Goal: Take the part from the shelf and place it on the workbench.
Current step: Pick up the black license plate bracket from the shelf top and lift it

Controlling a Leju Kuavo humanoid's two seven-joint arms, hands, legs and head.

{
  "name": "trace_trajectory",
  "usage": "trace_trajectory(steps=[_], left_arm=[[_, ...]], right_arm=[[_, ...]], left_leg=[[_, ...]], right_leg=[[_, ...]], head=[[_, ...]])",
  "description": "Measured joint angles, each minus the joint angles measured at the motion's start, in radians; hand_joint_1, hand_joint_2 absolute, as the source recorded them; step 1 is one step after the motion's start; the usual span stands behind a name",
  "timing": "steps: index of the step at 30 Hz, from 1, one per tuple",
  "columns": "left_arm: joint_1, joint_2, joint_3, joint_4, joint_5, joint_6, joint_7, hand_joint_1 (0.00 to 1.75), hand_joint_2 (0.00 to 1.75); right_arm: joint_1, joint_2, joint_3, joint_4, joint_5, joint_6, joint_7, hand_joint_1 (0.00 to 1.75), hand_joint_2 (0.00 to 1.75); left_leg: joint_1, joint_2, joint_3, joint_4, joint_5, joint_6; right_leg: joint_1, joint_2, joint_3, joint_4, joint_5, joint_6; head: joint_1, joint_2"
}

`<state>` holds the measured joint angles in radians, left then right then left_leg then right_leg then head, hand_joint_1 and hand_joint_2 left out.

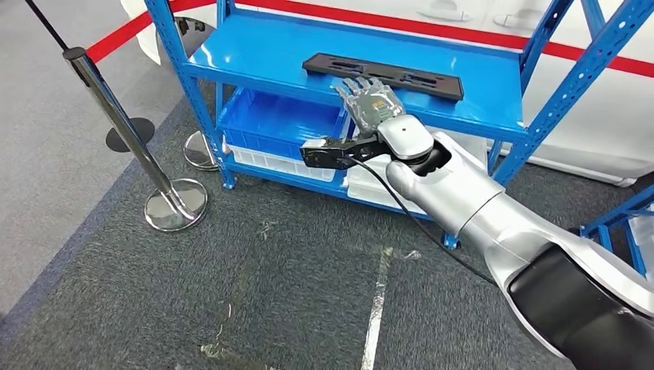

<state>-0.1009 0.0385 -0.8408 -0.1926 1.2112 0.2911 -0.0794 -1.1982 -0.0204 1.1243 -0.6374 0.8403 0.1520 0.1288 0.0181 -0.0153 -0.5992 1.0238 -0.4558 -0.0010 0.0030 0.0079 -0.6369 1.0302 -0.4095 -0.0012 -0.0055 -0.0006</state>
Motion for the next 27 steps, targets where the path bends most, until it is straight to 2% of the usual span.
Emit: trace_trajectory(steps=[2,3,4,6,7,8,9,11,12,13,16,18,20,22,23,24,25,27], left_arm=[[0.0,0.0,0.0,0.0,0.0,0.0,0.0,0.0,0.0],[0.001,0.0,0.0,0.0,0.0,0.0,0.0,0.0,0.0],[0.001,0.0,0.0,0.0,0.0,0.0,0.0,0.0,0.0],[0.002,0.0,0.0,0.0,0.0,0.0,0.0,0.0,0.0],[0.002,0.0,0.0,0.0,0.0,-0.001,0.0,0.0,0.0],[0.002,0.0,0.0,0.0,0.0,-0.001,0.0,0.0,0.0],[0.002,0.0,0.0,0.0,0.0,-0.001,0.0,0.0,0.0],[0.003,0.0,0.0,0.0,0.0,-0.001,-0.001,0.0,0.0],[0.003,0.001,0.0,0.0,0.0,-0.001,-0.001,0.0,0.0],[0.002,0.001,0.0,0.0,0.0,-0.001,-0.002,0.0,0.0],[0.001,0.001,0.0,0.0,-0.002,-0.002,-0.002,0.0,0.0],[0.001,0.0,0.0,0.0,-0.002,-0.002,-0.002,0.0,0.0],[0.002,0.0,0.0,0.0,-0.003,-0.002,-0.002,0.0,0.0],[0.001,0.0,0.0,0.0,-0.003,-0.003,-0.002,0.0,0.0],[0.001,0.0,0.0,0.0,-0.003,-0.003,-0.002,0.0,0.0],[0.001,0.001,0.0,0.0,-0.003,-0.005,-0.002,0.0,0.0],[0.002,0.001,0.0,0.0,-0.003,-0.006,-0.002,0.0,0.0],[0.003,0.0,0.0,0.0,-0.002,-0.01,-0.002,0.0,0.0]], right_arm=[[0.001,0.001,-0.005,0.0,0.0,0.0,-0.001,0.0,0.0],[0.0,0.001,-0.007,0.0,-0.001,0.0,-0.001,0.0,0.0],[-0.001,0.002,-0.01,0.001,-0.001,0.0,-0.001,0.0,0.0],[0.0,0.004,-0.014,0.001,-0.007,0.0,-0.001,0.0,0.0],[0.003,0.006,-0.015,0.002,-0.013,0.0,-0.002,0.0,0.0],[0.006,0.006,-0.016,0.002,-0.021,0.0,-0.002,0.0,0.0],[0.009,0.007,-0.018,0.003,-0.027,0.0,-0.003,0.0,0.0],[0.01,0.007,-0.022,0.003,-0.031,0.0,-0.003,0.0,0.0],[0.008,0.007,-0.023,0.003,-0.032,0.0,-0.003,0.0,0.0],[0.007,0.007,-0.024,0.004,-0.032,0.0,-0.003,0.0,0.0],[0.008,0.007,-0.024,0.004,-0.032,0.0,-0.004,0.0,0.0],[0.008,0.007,-0.024,0.004,-0.031,0.0,-0.004,0.0,0.0],[0.006,0.006,-0.024,0.004,-0.031,0.0,-0.004,0.0,0.0],[0.009,0.006,-0.024,0.004,-0.031,0.001,-0.004,0.0,0.0],[0.013,0.006,-0.024,0.004,-0.031,0.001,-0.004,0.0,0.0],[0.016,0.006,-0.024,0.005,-0.031,0.002,-0.004,0.0,0.0],[0.017,0.006,-0.024,0.005,-0.031,0.003,-0.004,0.0,0.0],[0.015,0.006,-0.024,0.005,-0.031,0.004,-0.004,0.0,0.0]], left_leg=[[0.002,0.003,-0.003,0.004,-0.007,-0.011],[0.002,0.005,-0.013,0.024,-0.019,-0.016],[0.003,0.008,-0.032,0.063,-0.038,-0.019],[0.003,0.009,-0.094,0.179,-0.08,-0.026],[0.004,0.009,-0.123,0.225,-0.087,-0.028],[0.004,0.01,-0.14,0.242,-0.078,-0.029],[0.004,0.01,-0.14,0.226,-0.052,-0.029],[0.004,0.01,-0.102,0.122,0.018,-0.026],[0.002,0.01,-0.079,0.071,0.039,-0.024],[0.001,0.01,-0.062,0.036,0.046,-0.019],[-0.001,0.007,-0.052,0.014,0.035,-0.002],[0.002,0.007,-0.045,0.011,0.033,0.01],[0.004,0.007,-0.037,0.007,0.03,0.02],[0.003,0.008,-0.032,0.007,0.025,0.026],[0.003,0.008,-0.029,0.007,0.022,0.027],[0.003,0.007,-0.025,0.007,0.019,0.027],[0.003,0.006,-0.019,0.007,0.015,0.027],[0.003,0.004,-0.006,0.007,0.006,0.022]], right_leg=[[-0.005,0.0,0.007,-0.011,-0.001,-0.008],[-0.008,0.0,0.012,-0.017,0.0,-0.012],[-0.01,-0.001,0.017,-0.02,-0.001,-0.016],[-0.008,-0.001,0.023,-0.021,-0.006,-0.024],[-0.007,-0.001,0.026,-0.02,-0.009,-0.027],[-0.006,-0.001,0.031,-0.019,-0.013,-0.029],[-0.006,0.0,0.035,-0.017,-0.018,-0.029],[-0.006,0.001,0.044,-0.011,-0.029,-0.024],[-0.004,0.001,0.045,-0.006,-0.036,-0.02],[-0.002,0.002,0.044,-0.002,-0.041,-0.015],[0.003,0.003,0.041,0.001,-0.046,-0.004],[0.001,0.002,0.036,0.017,-0.06,0.005],[-0.002,0.001,-0.006,0.107,-0.106,0.015],[-0.005,0.0,-0.075,0.237,-0.153,0.022],[-0.006,0.0,-0.102,0.278,-0.158,0.024],[-0.007,0.0,-0.112,0.283,-0.143,0.024],[-0.007,-0.001,-0.103,0.248,-0.109,0.022],[-0.004,-0.001,-0.047,0.11,-0.027,0.011]], head=[[0.0,0.0],[-0.002,0.0],[-0.003,0.0],[-0.005,0.0],[-0.004,0.0],[-0.005,0.0],[-0.005,0.0],[-0.005,0.0],[-0.005,0.0],[-0.005,0.0],[-0.004,0.0],[-0.003,0.0],[-0.001,0.0],[0.0,0.0],[0.0,0.0],[0.0,0.0],[0.001,0.0],[0.0,0.0]])
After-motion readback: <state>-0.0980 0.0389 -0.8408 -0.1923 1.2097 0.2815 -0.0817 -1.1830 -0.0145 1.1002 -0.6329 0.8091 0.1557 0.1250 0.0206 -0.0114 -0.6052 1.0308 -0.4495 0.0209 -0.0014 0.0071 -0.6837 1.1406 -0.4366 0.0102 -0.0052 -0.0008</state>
